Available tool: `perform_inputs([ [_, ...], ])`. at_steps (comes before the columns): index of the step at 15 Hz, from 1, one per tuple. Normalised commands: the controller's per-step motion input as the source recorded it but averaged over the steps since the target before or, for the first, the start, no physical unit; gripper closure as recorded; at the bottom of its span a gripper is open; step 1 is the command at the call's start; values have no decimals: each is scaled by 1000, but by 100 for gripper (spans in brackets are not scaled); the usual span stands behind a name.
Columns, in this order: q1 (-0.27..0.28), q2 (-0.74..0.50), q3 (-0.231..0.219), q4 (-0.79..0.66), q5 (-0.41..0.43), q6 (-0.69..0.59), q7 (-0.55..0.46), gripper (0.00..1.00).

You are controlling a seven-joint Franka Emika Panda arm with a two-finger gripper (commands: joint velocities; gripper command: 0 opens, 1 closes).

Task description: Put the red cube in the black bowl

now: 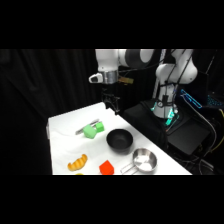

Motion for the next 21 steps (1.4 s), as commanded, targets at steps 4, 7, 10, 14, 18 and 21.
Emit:
perform_inputs([
  [4, -10, 31, 16, 32, 9, 19, 6, 0],
  [7, 14, 85, 41, 89, 28, 92, 34, 0],
  [10, 56, 149, 78, 152, 13, 171, 135, 0],
  [14, 95, 209, 98, 205, -27, 181, 226, 0],
  [18, 115, 267, 86, 269, -93, 135, 258, 0],
  [21, 97, 299, 40, 325, -148, 125, 243, 0],
])
